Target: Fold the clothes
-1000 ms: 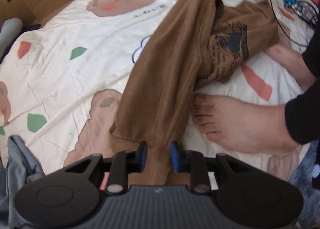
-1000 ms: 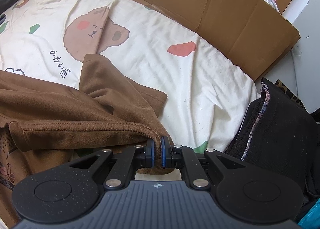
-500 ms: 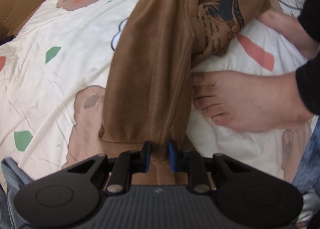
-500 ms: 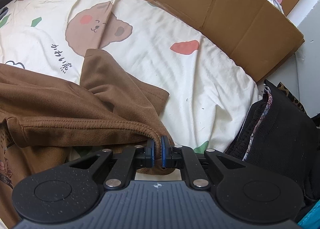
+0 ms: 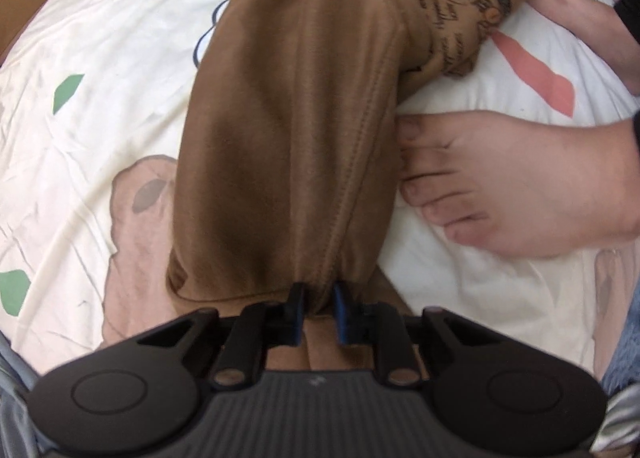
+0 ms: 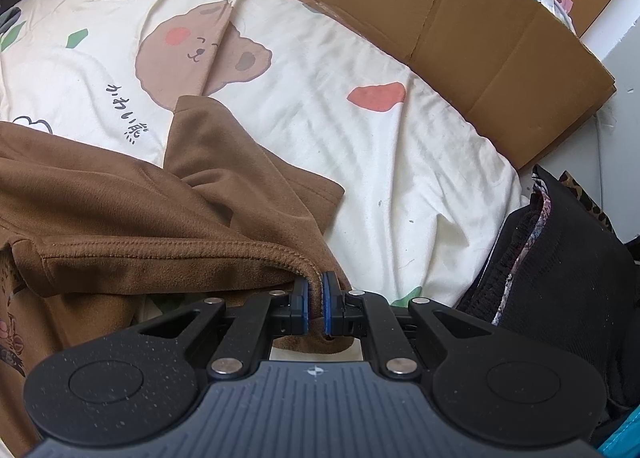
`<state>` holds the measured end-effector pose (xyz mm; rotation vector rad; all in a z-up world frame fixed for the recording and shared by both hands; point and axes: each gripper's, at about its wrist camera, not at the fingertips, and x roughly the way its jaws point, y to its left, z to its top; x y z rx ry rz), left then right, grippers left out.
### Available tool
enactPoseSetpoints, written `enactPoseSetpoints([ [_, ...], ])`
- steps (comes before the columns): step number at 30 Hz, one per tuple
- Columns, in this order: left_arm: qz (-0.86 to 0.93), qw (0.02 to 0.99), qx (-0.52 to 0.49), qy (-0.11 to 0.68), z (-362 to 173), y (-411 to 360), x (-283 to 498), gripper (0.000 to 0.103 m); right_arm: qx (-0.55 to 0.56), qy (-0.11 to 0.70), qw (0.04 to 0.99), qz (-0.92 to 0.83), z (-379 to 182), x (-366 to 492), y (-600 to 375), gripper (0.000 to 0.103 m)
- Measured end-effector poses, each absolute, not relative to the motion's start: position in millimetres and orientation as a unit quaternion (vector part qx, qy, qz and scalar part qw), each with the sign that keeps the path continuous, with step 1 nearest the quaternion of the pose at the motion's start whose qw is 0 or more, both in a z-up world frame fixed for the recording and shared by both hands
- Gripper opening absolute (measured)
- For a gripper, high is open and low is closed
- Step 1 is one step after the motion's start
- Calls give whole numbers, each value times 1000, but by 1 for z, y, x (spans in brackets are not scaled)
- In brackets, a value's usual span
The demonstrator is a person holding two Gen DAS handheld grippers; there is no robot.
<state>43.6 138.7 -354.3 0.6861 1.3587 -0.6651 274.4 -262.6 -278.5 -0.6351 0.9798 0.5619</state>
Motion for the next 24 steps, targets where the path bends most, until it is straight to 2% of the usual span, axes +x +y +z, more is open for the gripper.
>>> enactPoseSetpoints([
  [2, -291, 682, 305, 598, -351, 140, 43, 7, -296, 456, 797, 262, -279, 274, -262, 5],
  [17, -156, 794, 294, 509, -258, 165, 37, 5, -279, 432, 815, 268, -251, 279, -263, 5],
  [24, -55, 836, 262, 478, -249, 191, 60, 4, -265, 415, 824, 279, -232, 286, -255, 5],
])
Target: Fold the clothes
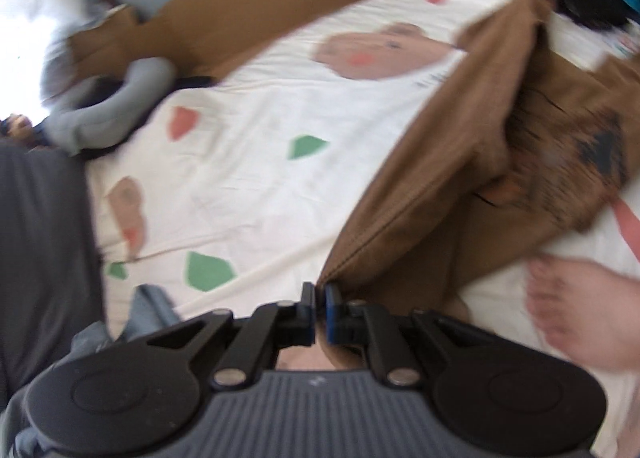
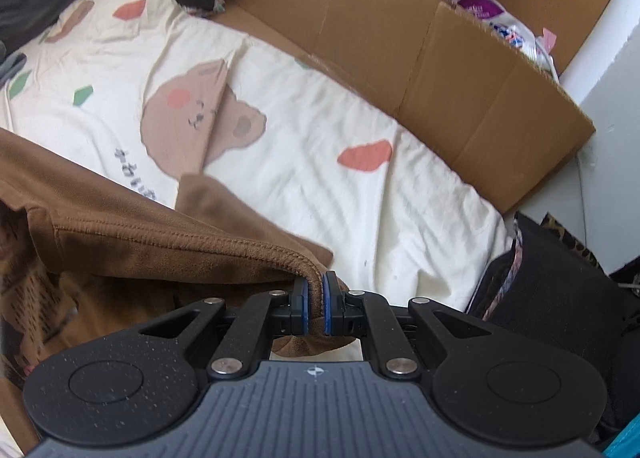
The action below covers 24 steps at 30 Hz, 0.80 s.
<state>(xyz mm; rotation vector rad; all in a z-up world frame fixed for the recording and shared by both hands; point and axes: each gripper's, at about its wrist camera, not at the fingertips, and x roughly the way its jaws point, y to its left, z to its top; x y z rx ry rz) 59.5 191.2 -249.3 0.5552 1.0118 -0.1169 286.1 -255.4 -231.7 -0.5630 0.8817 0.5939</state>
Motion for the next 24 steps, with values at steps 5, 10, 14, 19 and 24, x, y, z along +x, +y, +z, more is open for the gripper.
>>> enactPoseSetpoints([
  [5, 13, 853, 245, 461, -245, 204, 83, 4, -264, 397, 829, 294, -217, 298, -241, 5],
  [10, 58, 859, 228, 454, -248, 220, 111, 4, -277, 380, 828, 307, -209, 313, -219, 5],
  [14, 83, 862, 210, 453, -253, 233, 137, 4, -293, 373, 823, 313, -212, 329, -199, 5],
  [19, 103, 864, 187, 456, -269, 246, 173, 4, -315, 371, 815, 314, -225, 354, -177, 5],
  [24, 107, 862, 173, 463, -292, 251, 213, 4, -330, 380, 808, 305, -251, 387, -160, 5],
])
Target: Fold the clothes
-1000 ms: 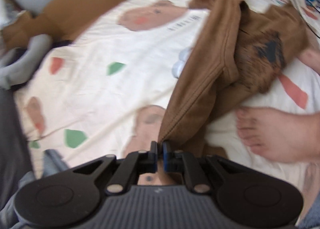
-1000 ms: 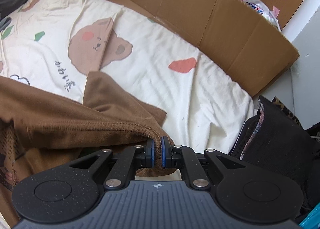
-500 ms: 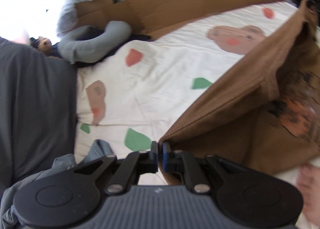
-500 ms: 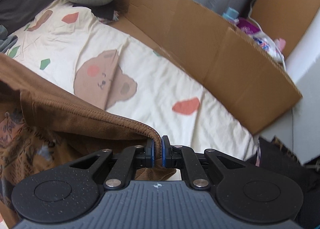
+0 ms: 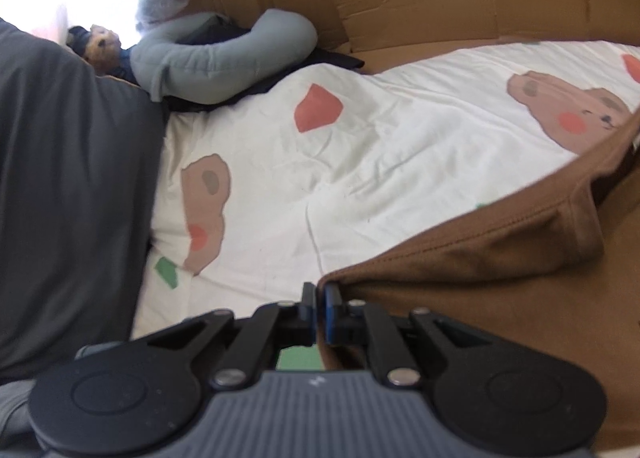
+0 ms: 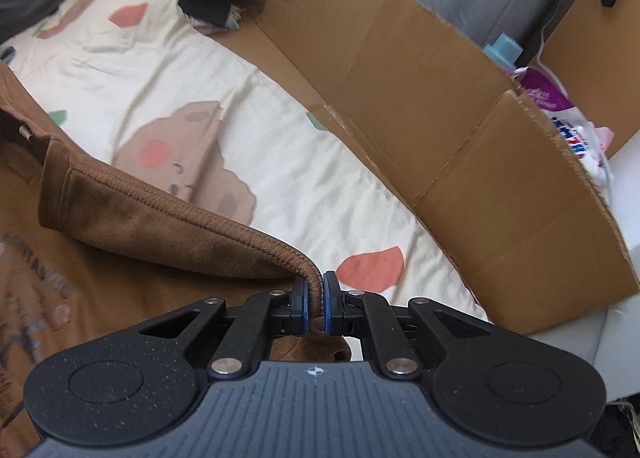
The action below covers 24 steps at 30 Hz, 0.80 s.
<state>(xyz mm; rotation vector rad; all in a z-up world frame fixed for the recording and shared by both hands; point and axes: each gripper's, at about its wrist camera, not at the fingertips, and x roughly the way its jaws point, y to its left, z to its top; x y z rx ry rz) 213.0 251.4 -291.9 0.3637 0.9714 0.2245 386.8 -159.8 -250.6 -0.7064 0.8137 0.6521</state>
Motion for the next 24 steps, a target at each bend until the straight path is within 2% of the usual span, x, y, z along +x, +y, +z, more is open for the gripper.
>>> enactPoseSetpoints([
  [11, 120, 853, 166, 480, -321, 267, 266, 4, -361, 391, 799, 281, -301, 436, -134, 5],
  [24, 147, 853, 159, 474, -326, 281, 308, 4, -367, 376, 811, 259, -303, 473, -104, 5],
])
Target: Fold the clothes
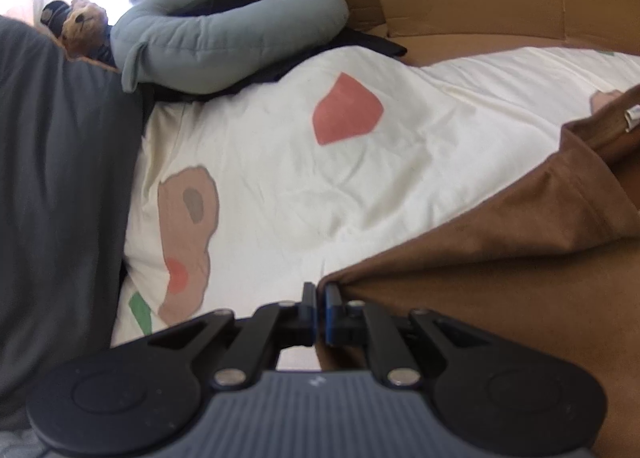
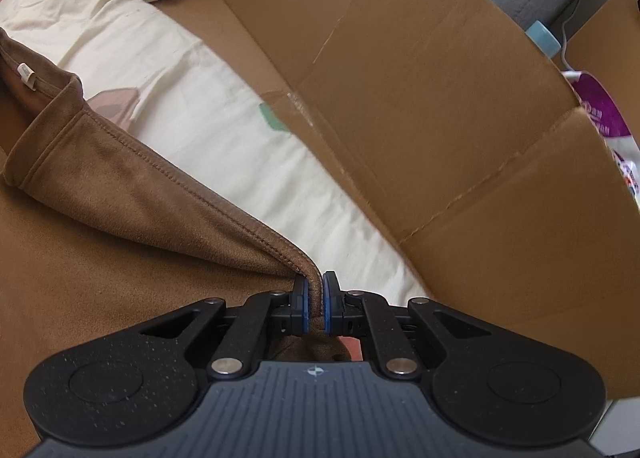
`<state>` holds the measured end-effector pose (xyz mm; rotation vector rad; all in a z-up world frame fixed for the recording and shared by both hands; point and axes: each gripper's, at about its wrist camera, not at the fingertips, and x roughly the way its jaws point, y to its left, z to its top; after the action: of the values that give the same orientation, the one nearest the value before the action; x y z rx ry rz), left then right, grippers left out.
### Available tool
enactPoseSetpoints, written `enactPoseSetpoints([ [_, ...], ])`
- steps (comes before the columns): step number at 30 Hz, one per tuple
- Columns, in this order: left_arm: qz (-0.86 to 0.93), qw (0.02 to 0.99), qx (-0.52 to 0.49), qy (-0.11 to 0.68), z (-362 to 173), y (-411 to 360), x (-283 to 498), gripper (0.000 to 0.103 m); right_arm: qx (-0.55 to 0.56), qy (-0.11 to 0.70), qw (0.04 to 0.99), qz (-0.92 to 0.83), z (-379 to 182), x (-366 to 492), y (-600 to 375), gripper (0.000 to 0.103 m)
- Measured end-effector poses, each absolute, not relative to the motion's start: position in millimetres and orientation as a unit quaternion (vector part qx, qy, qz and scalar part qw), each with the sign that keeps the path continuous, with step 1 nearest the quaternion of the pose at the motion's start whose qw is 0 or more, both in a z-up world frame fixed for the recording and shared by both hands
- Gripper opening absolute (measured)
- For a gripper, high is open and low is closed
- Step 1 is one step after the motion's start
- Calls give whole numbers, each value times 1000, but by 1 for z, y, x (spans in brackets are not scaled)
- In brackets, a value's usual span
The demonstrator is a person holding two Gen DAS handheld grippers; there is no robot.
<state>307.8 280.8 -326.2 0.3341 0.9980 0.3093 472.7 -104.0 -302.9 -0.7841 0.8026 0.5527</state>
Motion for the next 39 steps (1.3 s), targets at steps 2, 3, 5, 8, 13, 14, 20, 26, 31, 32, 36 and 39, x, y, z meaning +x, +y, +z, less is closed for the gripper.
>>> enactPoseSetpoints([
  [2, 151, 853, 159, 473, -327, 282, 317, 4, -360, 379, 814, 254, -303, 481, -100, 5],
  [3, 153, 854, 159, 472, -327, 283, 321, 4, -359, 380, 814, 252, -304, 484, -98, 5],
  [5, 156, 854, 158, 471, -328, 285, 330, 4, -360, 380, 815, 249, -307, 490, -94, 5],
  [8, 160, 853, 162, 470, -329, 289, 342, 4, -361, 380, 816, 246, -310, 499, -90, 5],
  [13, 168, 853, 158, 468, -328, 296, 360, 4, -360, 379, 818, 240, -311, 510, -81, 5],
  [14, 168, 853, 160, 468, -328, 297, 364, 4, -360, 379, 818, 239, -311, 513, -79, 5],
  [20, 171, 849, 161, 473, -335, 299, 382, 4, -362, 388, 815, 235, -319, 530, -70, 5],
  [26, 181, 842, 164, 481, -349, 296, 392, 4, -355, 413, 802, 245, -347, 544, -66, 6],
  [31, 164, 847, 162, 478, -342, 297, 383, 12, -329, 415, 813, 243, -348, 543, -67, 9],
  [32, 158, 852, 149, 477, -337, 299, 380, 15, -331, 411, 812, 248, -345, 540, -68, 10],
  [36, 132, 873, 118, 455, -317, 300, 372, 19, -330, 388, 813, 281, -325, 524, -71, 27],
  [39, 115, 883, 120, 440, -307, 292, 375, 21, -317, 373, 816, 309, -309, 519, -68, 28],
])
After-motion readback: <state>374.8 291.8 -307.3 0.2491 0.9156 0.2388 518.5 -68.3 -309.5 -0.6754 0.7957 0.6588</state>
